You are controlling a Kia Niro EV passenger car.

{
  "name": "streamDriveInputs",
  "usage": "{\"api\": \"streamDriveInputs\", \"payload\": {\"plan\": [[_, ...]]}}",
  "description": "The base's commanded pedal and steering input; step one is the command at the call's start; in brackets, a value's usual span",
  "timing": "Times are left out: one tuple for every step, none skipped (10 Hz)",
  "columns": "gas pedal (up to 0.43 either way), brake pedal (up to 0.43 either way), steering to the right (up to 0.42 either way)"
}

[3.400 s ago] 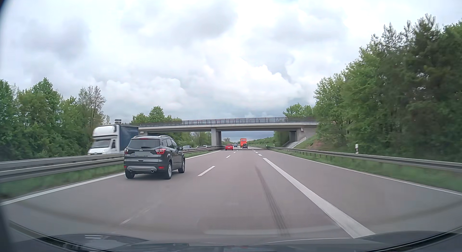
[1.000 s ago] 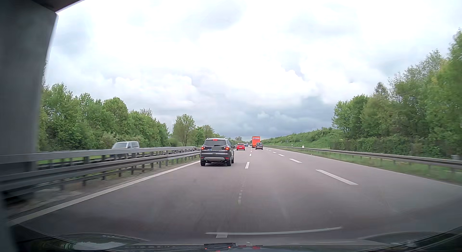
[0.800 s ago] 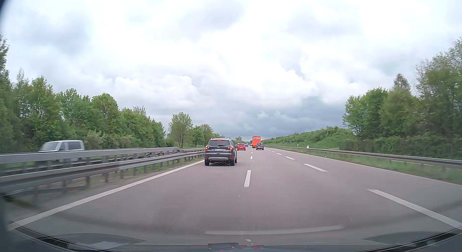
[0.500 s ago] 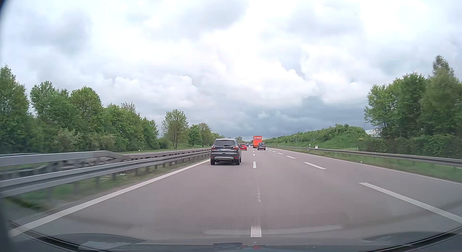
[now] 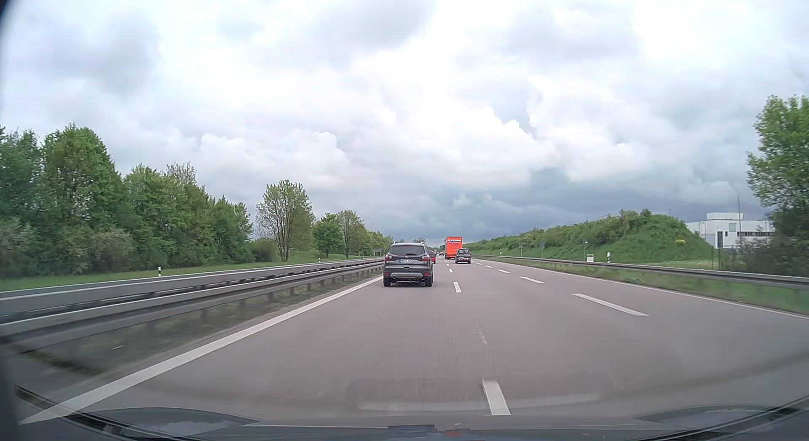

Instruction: Follow the waypoints while adhering to traffic rules and regulations

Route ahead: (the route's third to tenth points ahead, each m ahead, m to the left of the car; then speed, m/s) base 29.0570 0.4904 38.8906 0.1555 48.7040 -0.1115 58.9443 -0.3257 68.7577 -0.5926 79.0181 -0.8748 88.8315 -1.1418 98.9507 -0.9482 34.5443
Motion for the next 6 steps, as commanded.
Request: {"api": "streamDriveInputs", "payload": {"plan": [[0.130,0.012,-0.002],[0.130,0.012,-0.002],[0.130,0.012,-0.002],[0.130,0.012,-0.001],[0.138,0.012,0.001],[0.169,0.006,0.000]]}}
